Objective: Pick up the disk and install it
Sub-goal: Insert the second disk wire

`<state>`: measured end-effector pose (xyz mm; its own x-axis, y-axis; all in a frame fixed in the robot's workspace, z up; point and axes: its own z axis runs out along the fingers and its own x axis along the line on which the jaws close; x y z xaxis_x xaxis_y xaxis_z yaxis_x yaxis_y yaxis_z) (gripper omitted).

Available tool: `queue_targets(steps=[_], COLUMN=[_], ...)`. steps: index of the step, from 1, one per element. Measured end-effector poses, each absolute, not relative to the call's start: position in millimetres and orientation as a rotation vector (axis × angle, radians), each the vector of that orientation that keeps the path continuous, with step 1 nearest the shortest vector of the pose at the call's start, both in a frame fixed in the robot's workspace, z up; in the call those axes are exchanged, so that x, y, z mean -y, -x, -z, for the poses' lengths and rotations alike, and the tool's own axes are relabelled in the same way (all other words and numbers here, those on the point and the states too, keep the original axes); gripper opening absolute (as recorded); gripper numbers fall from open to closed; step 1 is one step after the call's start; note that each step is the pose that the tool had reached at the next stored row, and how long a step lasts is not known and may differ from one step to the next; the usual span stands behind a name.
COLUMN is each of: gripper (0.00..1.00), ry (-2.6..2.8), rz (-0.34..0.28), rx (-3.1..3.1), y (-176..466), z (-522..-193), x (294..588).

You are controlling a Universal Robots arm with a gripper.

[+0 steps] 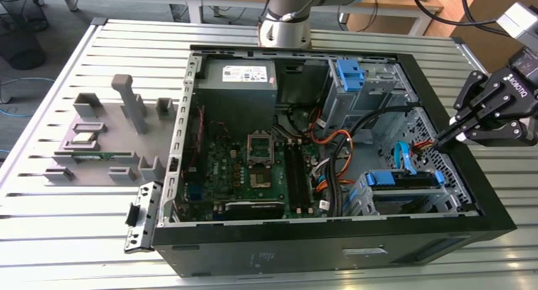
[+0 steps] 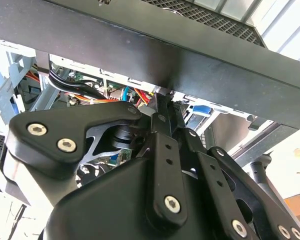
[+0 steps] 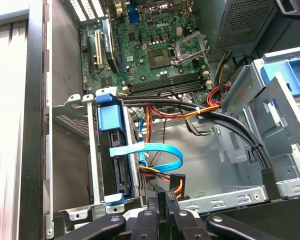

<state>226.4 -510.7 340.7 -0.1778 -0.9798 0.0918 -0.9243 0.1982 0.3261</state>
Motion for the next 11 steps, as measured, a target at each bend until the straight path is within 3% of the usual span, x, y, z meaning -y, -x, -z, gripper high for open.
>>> queue_targets(steps=[11], gripper=[0.18], ry=[-1.830], rz=[0.268], rx=[2.193], y=[-215.0], z=[-340.7], x=[512.4])
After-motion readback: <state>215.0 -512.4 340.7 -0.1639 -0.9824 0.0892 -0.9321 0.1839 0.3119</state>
